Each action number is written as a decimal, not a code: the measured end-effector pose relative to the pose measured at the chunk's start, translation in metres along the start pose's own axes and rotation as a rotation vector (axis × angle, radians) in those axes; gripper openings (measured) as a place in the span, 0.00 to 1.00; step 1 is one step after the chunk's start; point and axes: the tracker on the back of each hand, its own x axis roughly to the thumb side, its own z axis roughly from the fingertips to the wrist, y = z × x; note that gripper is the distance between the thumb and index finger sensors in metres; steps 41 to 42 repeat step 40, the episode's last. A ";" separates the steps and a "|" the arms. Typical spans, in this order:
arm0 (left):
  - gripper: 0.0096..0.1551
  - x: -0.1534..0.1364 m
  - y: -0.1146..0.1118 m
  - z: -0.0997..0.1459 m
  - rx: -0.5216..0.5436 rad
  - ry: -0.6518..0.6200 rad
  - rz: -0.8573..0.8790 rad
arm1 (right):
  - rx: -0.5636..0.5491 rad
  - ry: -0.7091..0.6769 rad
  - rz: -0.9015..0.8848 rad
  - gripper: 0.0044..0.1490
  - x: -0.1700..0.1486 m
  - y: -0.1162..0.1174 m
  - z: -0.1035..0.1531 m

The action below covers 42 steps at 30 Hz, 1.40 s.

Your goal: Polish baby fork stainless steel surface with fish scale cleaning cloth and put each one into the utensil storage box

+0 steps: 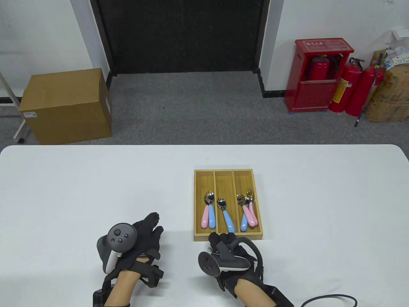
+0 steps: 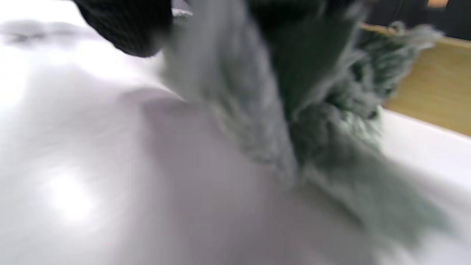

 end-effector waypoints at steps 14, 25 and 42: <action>0.47 0.018 -0.021 0.004 -0.064 -0.152 -0.240 | -0.338 0.197 -0.592 0.56 -0.103 -0.020 0.048; 0.57 0.025 -0.045 0.002 -0.162 -0.198 -0.382 | -0.423 0.372 -0.342 0.60 -0.123 -0.009 0.047; 0.57 0.019 -0.050 0.006 -0.194 -0.147 -0.420 | -0.339 0.397 -0.406 0.59 -0.123 0.007 0.043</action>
